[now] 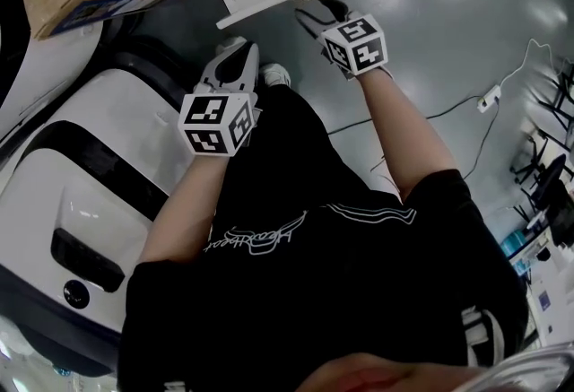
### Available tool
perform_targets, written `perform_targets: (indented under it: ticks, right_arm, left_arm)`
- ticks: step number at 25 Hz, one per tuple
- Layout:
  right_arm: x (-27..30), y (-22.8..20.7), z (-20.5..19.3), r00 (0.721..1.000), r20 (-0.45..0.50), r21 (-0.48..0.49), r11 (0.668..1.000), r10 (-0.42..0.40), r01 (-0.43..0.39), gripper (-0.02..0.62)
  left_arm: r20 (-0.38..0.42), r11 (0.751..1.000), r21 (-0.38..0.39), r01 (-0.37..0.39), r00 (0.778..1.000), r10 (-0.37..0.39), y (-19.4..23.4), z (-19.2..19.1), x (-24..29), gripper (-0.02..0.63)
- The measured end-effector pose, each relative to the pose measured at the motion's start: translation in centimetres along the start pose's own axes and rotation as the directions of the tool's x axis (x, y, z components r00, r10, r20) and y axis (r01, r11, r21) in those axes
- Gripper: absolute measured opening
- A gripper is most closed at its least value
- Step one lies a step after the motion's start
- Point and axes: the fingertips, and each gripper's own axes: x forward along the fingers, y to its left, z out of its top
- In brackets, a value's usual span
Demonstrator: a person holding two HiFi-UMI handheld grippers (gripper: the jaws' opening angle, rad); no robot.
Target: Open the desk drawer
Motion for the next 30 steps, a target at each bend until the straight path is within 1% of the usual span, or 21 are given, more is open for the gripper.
perform_targets:
  ticks: [3,5,7,10,12,14,16,19,21,23,26,27,28,30]
  right_arm:
    - [-4.1,2.7,3.2,0.996,0.061,-0.028,0.998,0.066,-0.065,0.252]
    - [-7.7,5.0,5.7,0.987,0.102,-0.036,0.992,0.128,-0.125,0.252]
    - [-11.4,7.2,8.6,0.974,0.139,-0.063,0.984,0.177,-0.17,0.252]
    - [-16.6,9.8,14.3,0.95,0.215,-0.145,0.97,0.225,-0.197,0.251]
    - [-20.4,11.6,18.3,0.924,0.279,-0.185,0.959,0.26,-0.214,0.236]
    - [-24.4,13.3,22.3,0.889,0.355,-0.213,0.951,0.29,-0.225,0.2]
    - [-28.0,14.8,25.7,0.858,0.412,-0.247,0.944,0.306,-0.218,0.172]
    - [-32.4,17.0,29.1,0.83,0.455,-0.301,0.933,0.322,-0.197,0.136]
    - [-35.0,18.4,30.7,0.811,0.482,-0.327,0.927,0.33,-0.183,0.087]
    - [-37.5,19.7,32.2,0.784,0.514,-0.348,0.92,0.349,-0.181,0.048]
    - [-40.9,22.0,33.8,0.728,0.554,-0.365,0.904,0.404,-0.224,0.01]
    - [-41.8,22.7,34.2,0.714,0.559,-0.367,0.898,0.421,-0.242,0.006]
    - [-42.5,23.3,34.6,0.704,0.56,-0.372,0.892,0.436,-0.257,0.006]
    - [-43.6,24.4,35.0,0.698,0.548,-0.389,0.879,0.461,-0.275,0.006]
  left_arm:
    - [0.01,1.0,-0.008,0.012,1.0,-0.012,-1.3,1.9,-1.9,0.005]
    - [0.027,1.0,-0.004,0.027,0.999,-0.027,-2.8,3.8,-3.8,0.005]
    - [0.052,0.999,0.004,0.049,0.997,-0.049,-4.6,6.3,-5.9,0.005]
    - [0.116,0.997,0.01,0.077,0.99,-0.078,-6.7,10.9,-9.0,0.005]
    - [0.162,0.996,0.008,0.093,0.982,-0.093,-8.2,14.2,-11.1,0.005]
    - [0.213,0.992,0.046,0.121,0.969,-0.128,-10.3,17.8,-13.5,0.005]
    - [0.253,0.982,0.114,0.149,0.952,-0.174,-12.7,20.6,-16.2,0.005]
    - [0.289,0.962,0.211,0.173,0.929,-0.231,-15.6,23.3,-20.4,0.005]
    - [0.307,0.952,0.245,0.185,0.916,-0.257,-17.0,24.7,-22.9,0.005]
    - [0.328,0.944,0.268,0.192,0.903,-0.277,-18.3,26.1,-25.0,0.005]
    - [0.358,0.93,0.312,0.195,0.882,-0.305,-20.3,27.9,-27.8,0.005]
    - [0.364,0.924,0.332,0.192,0.877,-0.313,-20.9,28.4,-28.7,0.005]
    - [0.37,0.917,0.351,0.188,0.872,-0.32,-21.5,28.9,-29.5,0.005]
    - [0.383,0.907,0.378,0.185,0.86,-0.335,-22.5,29.7,-30.8,0.005]
